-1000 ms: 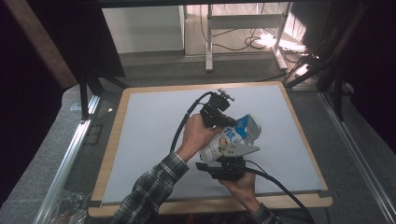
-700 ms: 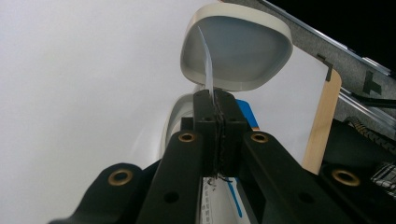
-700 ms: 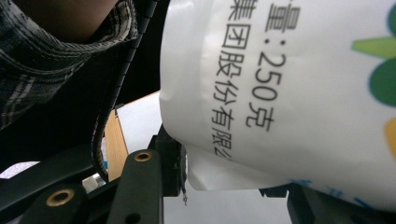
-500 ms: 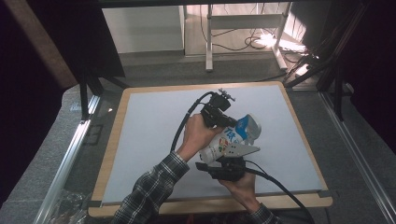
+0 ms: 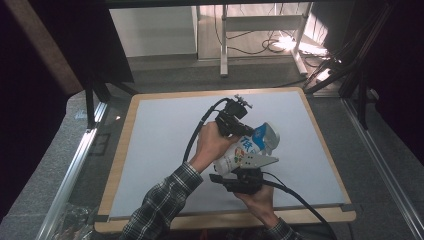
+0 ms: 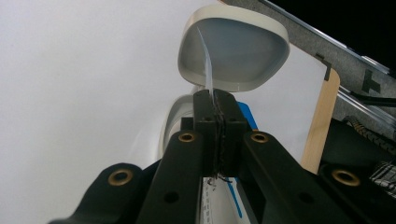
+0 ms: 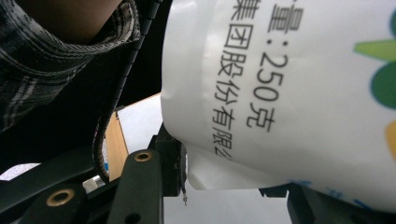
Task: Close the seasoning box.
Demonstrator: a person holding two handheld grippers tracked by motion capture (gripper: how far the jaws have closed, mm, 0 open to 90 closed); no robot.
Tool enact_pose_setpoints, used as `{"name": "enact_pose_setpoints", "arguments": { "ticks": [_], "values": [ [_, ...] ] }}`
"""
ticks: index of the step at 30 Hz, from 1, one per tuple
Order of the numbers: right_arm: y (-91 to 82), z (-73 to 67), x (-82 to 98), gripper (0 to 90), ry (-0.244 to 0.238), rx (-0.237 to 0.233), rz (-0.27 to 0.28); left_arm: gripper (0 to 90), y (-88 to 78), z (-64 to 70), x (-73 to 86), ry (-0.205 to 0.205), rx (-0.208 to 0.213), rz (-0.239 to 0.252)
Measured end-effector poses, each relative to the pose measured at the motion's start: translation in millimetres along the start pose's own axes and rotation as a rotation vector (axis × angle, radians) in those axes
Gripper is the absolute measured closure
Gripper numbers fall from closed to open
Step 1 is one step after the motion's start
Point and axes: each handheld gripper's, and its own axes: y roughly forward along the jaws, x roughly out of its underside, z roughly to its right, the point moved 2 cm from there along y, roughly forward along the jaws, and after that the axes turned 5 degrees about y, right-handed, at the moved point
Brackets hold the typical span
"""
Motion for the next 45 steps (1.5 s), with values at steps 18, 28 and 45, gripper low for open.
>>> {"name": "enact_pose_setpoints", "arguments": {
  "ticks": [18, 28, 45],
  "values": [
    [-0.5, -0.5, -1.1, 60.1, 0.002, -0.003, 0.006, 88.7, 0.2, 0.6, -1.8, 0.001, 0.001, -0.007],
    [-0.4, -0.5, -1.7, 60.1, 0.009, -0.004, 0.009, 88.7, -0.1, 0.8, -2.6, -0.001, 0.0, -0.009],
    [0.5, -0.6, -1.9, 60.0, 0.002, 0.001, 0.016, 88.7, 0.6, 1.4, -4.2, -0.003, 0.001, -0.013]
  ]
}}
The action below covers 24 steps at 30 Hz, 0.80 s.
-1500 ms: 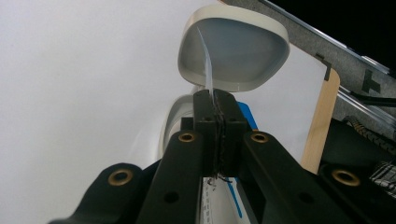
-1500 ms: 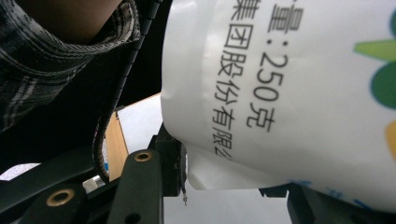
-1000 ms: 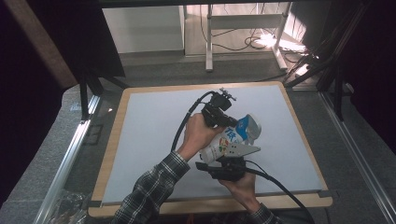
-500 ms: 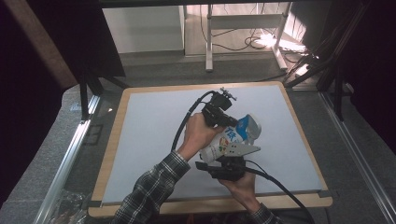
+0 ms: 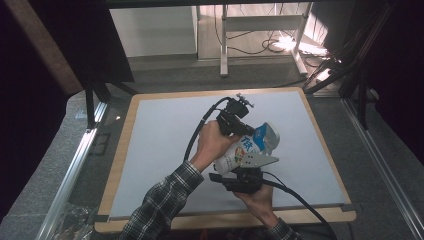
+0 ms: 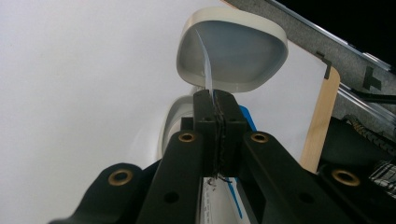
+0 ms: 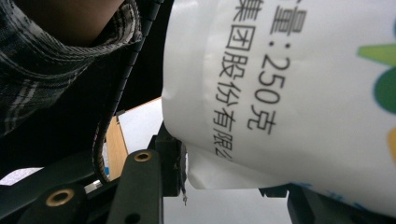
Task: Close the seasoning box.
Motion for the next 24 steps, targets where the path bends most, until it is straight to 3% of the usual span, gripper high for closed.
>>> {"name": "enact_pose_setpoints", "arguments": {
  "ticks": [24],
  "values": [
    [2.7, -0.9, 0.2, 59.5, -0.006, 0.013, 0.014, 88.9, 1.1, -0.8, -0.9, -0.001, -0.004, -0.01]
  ]
}}
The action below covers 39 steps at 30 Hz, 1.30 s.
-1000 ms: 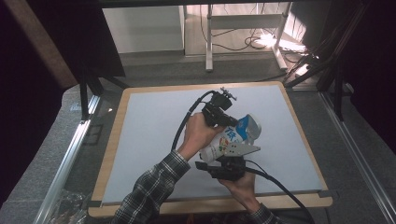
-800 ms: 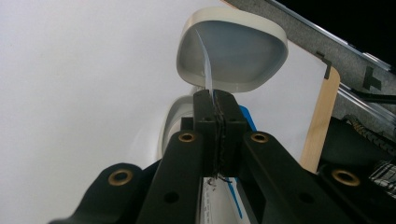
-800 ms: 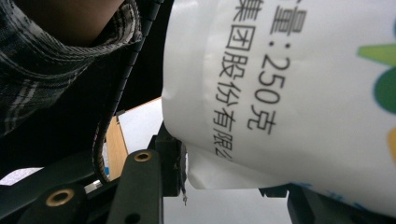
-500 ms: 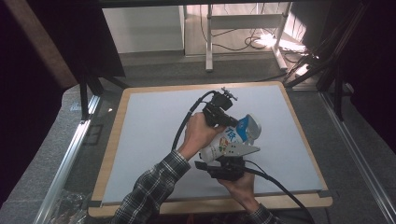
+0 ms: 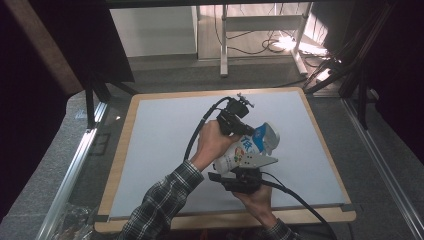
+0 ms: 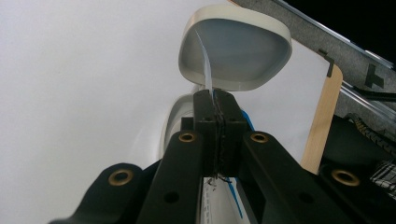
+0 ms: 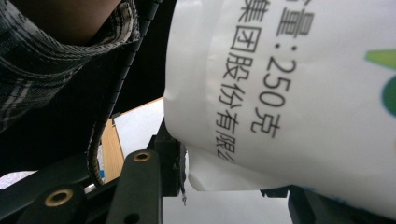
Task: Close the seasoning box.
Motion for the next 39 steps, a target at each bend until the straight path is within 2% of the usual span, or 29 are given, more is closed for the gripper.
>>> {"name": "enact_pose_setpoints", "arguments": {
  "ticks": [39],
  "values": [
    [1.9, -2.3, -1.0, 59.3, 0.005, 0.008, 0.01, 88.9, -1.9, 0.7, -0.2, 0.005, -0.01, -0.003]
  ]
}}
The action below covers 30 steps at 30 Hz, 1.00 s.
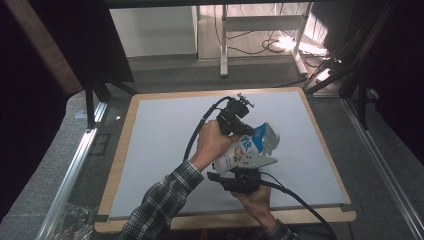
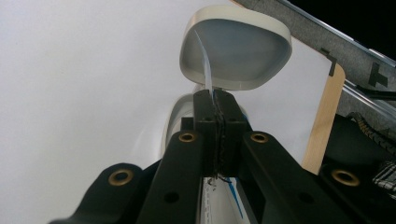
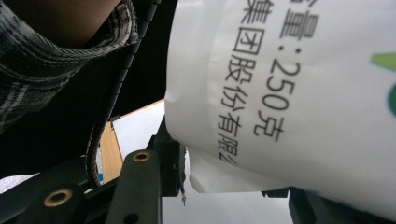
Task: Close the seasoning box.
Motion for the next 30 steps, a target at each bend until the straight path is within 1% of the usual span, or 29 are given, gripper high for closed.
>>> {"name": "enact_pose_setpoints", "arguments": {
  "ticks": [7, 26, 30],
  "values": [
    [-0.3, -0.4, -0.6, 59.2, 0.006, -0.001, 0.001, 88.9, -0.3, 0.5, -0.4, 0.002, 0.0, 0.003],
    [-0.4, 0.2, -1.2, 59.0, 0.004, 0.004, 0.0, 88.8, 0.3, 0.1, -1.2, 0.004, -0.003, 0.006],
    [-0.3, 0.2, -1.3, 58.8, 0.006, 0.004, 0.0, 88.8, 0.9, -0.2, -1.3, 0.005, -0.006, 0.001]
  ]
}}
